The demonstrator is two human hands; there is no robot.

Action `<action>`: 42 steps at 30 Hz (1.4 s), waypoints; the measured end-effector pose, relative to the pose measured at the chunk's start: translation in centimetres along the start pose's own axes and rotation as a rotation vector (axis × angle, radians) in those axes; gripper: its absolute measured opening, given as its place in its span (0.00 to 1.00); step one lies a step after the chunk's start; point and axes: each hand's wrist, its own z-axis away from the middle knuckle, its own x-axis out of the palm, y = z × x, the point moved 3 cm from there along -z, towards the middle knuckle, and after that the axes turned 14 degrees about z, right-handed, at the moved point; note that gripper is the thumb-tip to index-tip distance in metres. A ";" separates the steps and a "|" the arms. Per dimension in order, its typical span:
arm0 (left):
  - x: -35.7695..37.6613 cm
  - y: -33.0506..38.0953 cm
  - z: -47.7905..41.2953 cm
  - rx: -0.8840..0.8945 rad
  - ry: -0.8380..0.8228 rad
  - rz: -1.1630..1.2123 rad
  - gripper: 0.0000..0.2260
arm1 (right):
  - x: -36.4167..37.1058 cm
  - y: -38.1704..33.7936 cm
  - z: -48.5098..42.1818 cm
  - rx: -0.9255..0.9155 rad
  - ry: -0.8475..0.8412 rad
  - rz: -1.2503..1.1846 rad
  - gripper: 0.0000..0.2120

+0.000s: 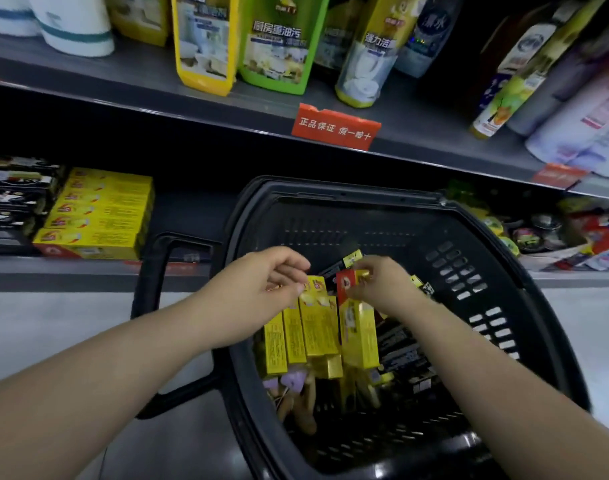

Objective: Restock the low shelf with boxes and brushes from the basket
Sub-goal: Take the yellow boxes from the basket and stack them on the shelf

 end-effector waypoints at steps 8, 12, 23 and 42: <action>2.0 -0.7 -1.2 -0.195 0.101 0.257 0.25 | -4.4 -5.9 5.5 -0.368 0.096 -0.788 0.12; 1.2 -1.3 -1.6 -0.268 0.233 0.376 0.21 | -1.8 -3.9 2.6 -0.153 -0.067 -0.730 0.11; 1.4 -1.5 -1.2 -0.284 0.146 0.620 0.13 | 9.8 -2.4 1.4 0.004 -0.462 -0.147 0.35; 1.2 -0.8 -0.9 -0.286 0.250 0.753 0.27 | -2.6 -5.7 8.6 -0.416 -0.139 -0.325 0.21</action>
